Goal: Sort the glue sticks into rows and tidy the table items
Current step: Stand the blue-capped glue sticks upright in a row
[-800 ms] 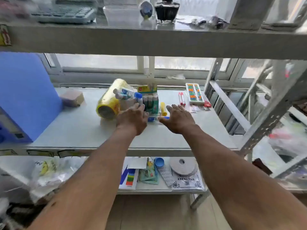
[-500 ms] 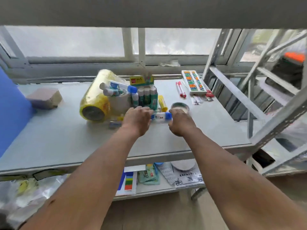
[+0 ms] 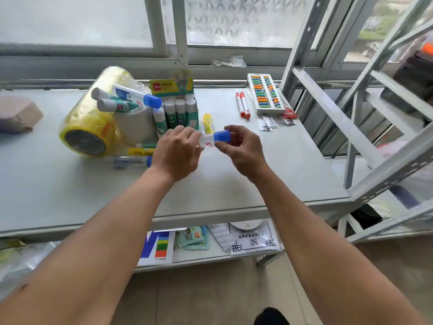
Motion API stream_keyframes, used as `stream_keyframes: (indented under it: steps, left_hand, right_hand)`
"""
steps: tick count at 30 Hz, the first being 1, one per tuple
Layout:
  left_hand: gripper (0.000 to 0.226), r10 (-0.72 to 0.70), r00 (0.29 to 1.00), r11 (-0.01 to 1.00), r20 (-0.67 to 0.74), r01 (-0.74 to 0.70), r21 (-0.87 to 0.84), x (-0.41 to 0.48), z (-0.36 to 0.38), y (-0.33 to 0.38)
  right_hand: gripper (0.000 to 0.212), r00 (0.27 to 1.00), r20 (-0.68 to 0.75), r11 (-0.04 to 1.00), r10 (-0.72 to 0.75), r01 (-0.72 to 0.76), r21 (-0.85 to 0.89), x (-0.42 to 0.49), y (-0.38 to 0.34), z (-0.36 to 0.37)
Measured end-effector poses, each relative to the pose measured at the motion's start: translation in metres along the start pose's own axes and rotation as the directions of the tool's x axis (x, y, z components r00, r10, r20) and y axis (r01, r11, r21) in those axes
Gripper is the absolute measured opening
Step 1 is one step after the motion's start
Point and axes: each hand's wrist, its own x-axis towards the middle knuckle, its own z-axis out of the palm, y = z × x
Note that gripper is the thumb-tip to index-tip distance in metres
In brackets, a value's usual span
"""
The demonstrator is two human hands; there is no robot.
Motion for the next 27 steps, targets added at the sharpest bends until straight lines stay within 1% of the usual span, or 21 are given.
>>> stream_keyframes:
  steps: [1,3,4,5,7,10,12,14,16,17,19,22,25,27]
  left_hand:
    - [0.027,-0.037,0.998,0.996,-0.055,0.032,-0.081,0.005,0.002,0.008]
    - [0.027,-0.085,0.99,0.973,-0.115,0.058,-0.225,0.015,0.007,0.029]
    - [0.026,-0.096,0.987,0.956,-0.13,0.055,-0.29,0.019,0.009,0.041]
    - [0.027,-0.103,0.985,0.938,-0.136,0.05,-0.343,0.024,0.011,0.051]
    - [0.031,-0.112,0.986,0.918,-0.123,0.055,-0.392,0.03,0.013,0.067]
    - [0.034,-0.121,0.989,0.94,-0.091,0.085,-0.331,0.039,0.016,0.08]
    - [0.039,-0.143,0.989,0.952,0.045,0.15,-0.266,0.044,0.02,0.083]
    - [0.038,-0.129,0.971,0.974,0.203,0.162,-0.156,0.048,0.026,0.083]
    - [0.035,-0.11,0.95,0.985,0.293,0.144,-0.096,0.047,0.032,0.081]
    - [0.038,-0.116,0.949,0.984,0.295,0.15,-0.099,0.046,0.034,0.081]
    - [0.046,-0.131,0.967,0.982,0.218,0.158,-0.108,0.043,0.036,0.08]
    - [0.056,-0.134,0.983,0.988,0.122,0.142,-0.061,0.04,0.032,0.075]
    - [0.058,-0.079,0.987,0.996,0.143,0.082,-0.018,0.036,0.025,0.068]
    - [0.052,-0.04,0.989,0.999,0.141,0.042,-0.008,0.033,0.024,0.064]
  right_hand:
    - [0.04,0.999,0.003,0.993,0.048,-0.048,0.108,0.0,0.001,-0.003]
    - [0.026,0.994,0.056,0.972,0.092,-0.101,0.212,0.001,0.004,-0.006]
    - [0.019,0.994,0.064,0.962,0.086,-0.099,0.255,0.001,0.006,-0.007]
    - [0.015,0.996,0.051,0.953,0.075,-0.087,0.29,0.002,0.008,-0.009]
    - [0.018,0.998,-0.011,0.955,0.067,-0.061,0.291,0.003,0.011,-0.017]
    - [0.017,0.981,-0.185,0.984,0.062,-0.029,0.173,0.007,0.014,-0.034]
    - [0.016,0.941,-0.334,0.995,0.053,-0.023,0.093,0.013,0.018,-0.05]
    - [0.019,0.91,-0.413,0.999,0.026,-0.038,-0.022,0.022,0.023,-0.067]
    - [0.027,0.916,-0.402,0.986,0.002,-0.069,-0.153,0.029,0.03,-0.078]
    - [0.029,0.927,-0.376,0.976,-0.005,-0.077,-0.203,0.031,0.033,-0.08]
    - [0.03,0.948,-0.319,0.965,0.003,-0.086,-0.247,0.036,0.039,-0.079]
    - [0.033,0.965,-0.261,0.963,0.031,-0.098,-0.25,0.04,0.043,-0.073]
    - [0.037,0.982,-0.187,0.947,0.015,-0.073,-0.313,0.042,0.041,-0.07]
    - [0.039,0.989,-0.148,0.921,0.003,-0.06,-0.386,0.042,0.042,-0.067]
